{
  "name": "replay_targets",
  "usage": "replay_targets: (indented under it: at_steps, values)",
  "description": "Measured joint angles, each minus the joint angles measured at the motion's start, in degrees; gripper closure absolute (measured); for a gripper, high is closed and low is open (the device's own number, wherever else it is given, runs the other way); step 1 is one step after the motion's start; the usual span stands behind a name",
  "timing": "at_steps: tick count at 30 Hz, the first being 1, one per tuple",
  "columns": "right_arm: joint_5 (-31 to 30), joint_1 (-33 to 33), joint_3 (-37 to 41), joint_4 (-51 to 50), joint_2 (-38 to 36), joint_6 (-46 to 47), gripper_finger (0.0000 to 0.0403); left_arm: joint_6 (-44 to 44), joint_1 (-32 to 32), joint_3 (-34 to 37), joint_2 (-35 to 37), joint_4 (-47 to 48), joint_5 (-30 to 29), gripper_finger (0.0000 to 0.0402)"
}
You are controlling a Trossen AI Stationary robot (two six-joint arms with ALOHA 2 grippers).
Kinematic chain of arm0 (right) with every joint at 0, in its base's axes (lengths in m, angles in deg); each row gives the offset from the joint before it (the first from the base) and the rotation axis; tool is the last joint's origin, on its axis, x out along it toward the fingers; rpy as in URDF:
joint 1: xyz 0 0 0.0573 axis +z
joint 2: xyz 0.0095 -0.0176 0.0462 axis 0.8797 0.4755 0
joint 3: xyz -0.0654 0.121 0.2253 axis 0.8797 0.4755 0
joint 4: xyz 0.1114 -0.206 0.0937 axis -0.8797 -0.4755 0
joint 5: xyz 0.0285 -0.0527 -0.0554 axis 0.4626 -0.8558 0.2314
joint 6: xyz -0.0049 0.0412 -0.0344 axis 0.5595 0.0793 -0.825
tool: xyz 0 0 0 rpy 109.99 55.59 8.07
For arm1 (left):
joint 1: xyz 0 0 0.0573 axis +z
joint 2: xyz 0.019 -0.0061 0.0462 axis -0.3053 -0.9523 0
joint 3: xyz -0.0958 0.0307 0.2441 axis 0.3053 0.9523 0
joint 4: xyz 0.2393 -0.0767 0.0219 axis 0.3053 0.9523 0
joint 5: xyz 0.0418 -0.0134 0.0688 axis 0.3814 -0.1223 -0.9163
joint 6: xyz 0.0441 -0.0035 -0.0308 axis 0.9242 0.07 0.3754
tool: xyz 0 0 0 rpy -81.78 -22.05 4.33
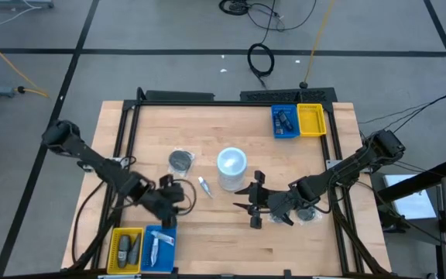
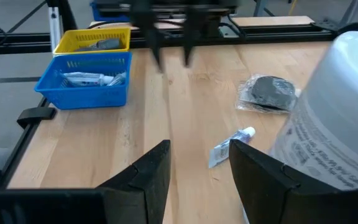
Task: Pick & Place Travel size toiletries
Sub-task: Put the white toothpaste into the bottom blue bin
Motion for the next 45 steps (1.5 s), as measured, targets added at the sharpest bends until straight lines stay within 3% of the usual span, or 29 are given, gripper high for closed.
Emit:
replay_targets:
  at_steps: [10, 22, 45]
  values:
    - [1.93, 0.00, 0.00, 0.35, -0.02, -1.47, 0.0248, 18.86, 12.95, -0.02, -3.31, -1.43, 0.05, 0.0233]
    - [1.98, 0.00, 0.00, 0.31, -0.02, -1.64, 0.0248, 38.54, 19.33, -0.02, -10.22, -5.69, 3.19, 0.0233]
    - [2.00, 0.00, 0.02, -0.15, -0.02, -1.90, 0.0248, 53.32, 25.65, -0.02, -20.28, -10.78, 7.68, 0.0233]
